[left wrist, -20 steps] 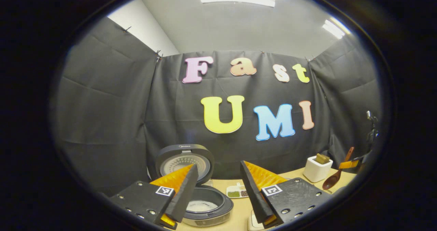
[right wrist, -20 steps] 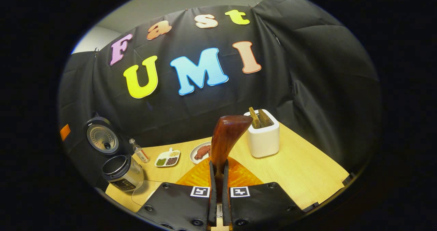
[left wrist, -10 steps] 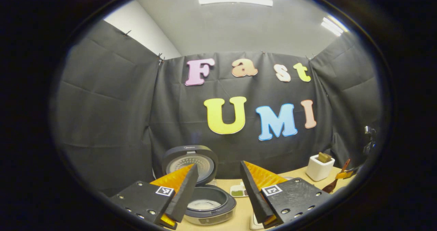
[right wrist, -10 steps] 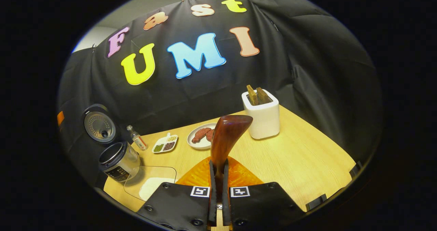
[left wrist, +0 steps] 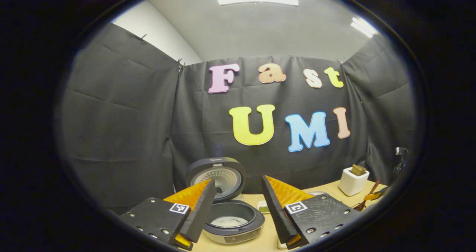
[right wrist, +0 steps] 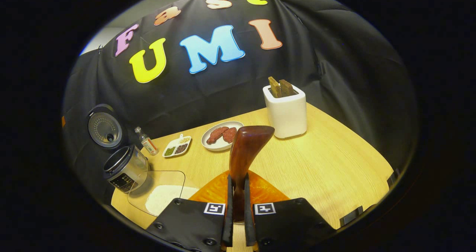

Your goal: Close the left gripper, press the button to open the rice cooker; take a wooden spoon from the chopstick holder with the right hand, scoop a spoonful of rice and pour it into the rice cooker, then put the wooden spoon back into the chopstick holder.

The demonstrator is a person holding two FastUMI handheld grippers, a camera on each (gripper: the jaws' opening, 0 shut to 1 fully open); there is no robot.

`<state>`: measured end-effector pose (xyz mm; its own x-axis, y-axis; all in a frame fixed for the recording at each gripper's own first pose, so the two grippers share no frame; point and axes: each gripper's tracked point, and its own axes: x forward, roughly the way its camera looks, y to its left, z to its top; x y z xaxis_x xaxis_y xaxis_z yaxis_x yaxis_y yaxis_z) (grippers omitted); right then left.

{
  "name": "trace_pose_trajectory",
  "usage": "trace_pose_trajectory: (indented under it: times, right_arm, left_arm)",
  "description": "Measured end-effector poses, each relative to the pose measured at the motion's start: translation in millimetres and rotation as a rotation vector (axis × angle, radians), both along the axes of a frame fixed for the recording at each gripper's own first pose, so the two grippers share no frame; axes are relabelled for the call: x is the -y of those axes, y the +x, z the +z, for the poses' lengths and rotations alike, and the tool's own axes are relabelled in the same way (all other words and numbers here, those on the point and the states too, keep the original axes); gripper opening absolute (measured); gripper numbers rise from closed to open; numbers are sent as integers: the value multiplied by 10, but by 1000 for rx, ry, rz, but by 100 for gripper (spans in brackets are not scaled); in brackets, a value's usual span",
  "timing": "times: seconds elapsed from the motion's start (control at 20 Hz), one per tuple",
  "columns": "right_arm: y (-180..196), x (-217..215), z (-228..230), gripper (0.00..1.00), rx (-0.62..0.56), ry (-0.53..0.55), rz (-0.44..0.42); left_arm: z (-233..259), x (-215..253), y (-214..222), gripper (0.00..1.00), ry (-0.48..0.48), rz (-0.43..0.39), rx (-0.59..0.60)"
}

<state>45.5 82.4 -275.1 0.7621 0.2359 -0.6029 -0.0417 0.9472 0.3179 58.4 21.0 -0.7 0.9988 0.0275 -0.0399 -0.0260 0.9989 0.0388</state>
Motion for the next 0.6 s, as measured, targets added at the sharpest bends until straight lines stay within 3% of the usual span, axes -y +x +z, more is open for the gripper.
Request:
trace_pose_trajectory:
  times: [0.3, 0.4, 0.45, 0.55, 0.6]
  right_arm:
    - [-25, 137, 202, 29, 64, -31, -4]
    - [-30, 205, 290, 48, 90, -56, 0]
    - [-13, 249, 298, 69, 94, -72, -2]
    - [-77, 357, 367, 94, 107, -103, -13]
    - [-80, 411, 418, 94, 123, -122, -22]
  left_arm:
    - [22, 34, 7, 77, -6, -5, 2]
    - [29, 57, 25, 77, -8, -11, 4]
    - [32, 71, 37, 78, -10, -14, 5]
    - [25, 96, 56, 77, -12, -21, 3]
    - [33, 101, 78, 77, -11, -23, 3]
